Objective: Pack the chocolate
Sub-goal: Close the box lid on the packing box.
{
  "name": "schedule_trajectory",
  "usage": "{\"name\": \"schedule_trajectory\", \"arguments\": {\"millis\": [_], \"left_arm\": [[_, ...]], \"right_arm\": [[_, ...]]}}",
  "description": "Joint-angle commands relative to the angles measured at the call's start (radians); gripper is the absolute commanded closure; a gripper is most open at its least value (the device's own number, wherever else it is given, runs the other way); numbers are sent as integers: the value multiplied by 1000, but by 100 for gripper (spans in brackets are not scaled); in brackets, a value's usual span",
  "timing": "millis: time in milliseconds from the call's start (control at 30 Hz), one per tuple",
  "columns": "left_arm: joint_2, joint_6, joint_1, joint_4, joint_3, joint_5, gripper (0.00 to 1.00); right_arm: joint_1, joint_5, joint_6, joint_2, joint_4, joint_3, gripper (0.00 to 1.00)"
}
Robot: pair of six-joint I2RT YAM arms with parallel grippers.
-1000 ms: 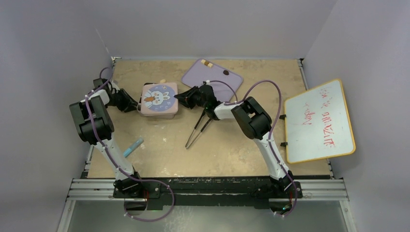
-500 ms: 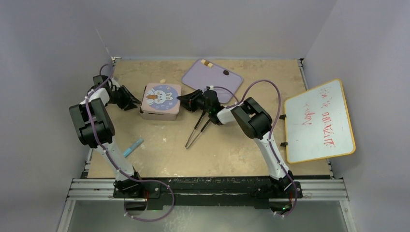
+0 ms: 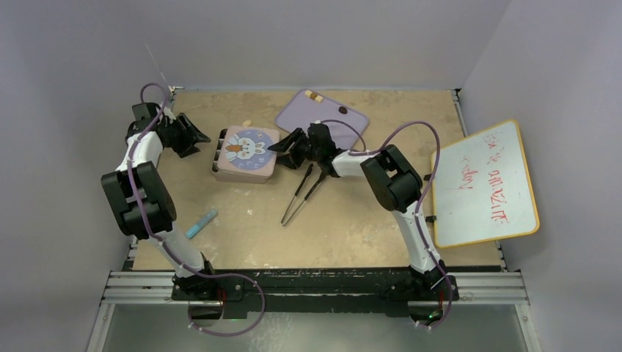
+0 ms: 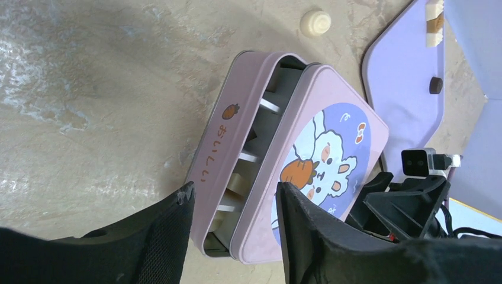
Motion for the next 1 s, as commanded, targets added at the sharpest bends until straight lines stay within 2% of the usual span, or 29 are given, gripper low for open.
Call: {"name": "schedule_trajectory", "arguments": {"millis": [0,233,433,667,800,967], "left_arm": [[-39,6,-4,49,24,44,48],[-11,8,-24,33,32,8,49],[24,0,-29,19,53,1,52],[78,-3,-36,11,88,10,49],[86,15,-45,-14,96,-10,51],[62,18,-53,-9,98,11,54]], "right_arm": [[-5,-54,-163,-9,-195,82,43],[-5,35,-391,-5,-495,271,48],[1,62,-471,37,-657,404,48],[21,54,-470,79,-658,453,63],[20,68,-435,69,-615,418,74],[21,92,-380,48,-540,364,82]]}}
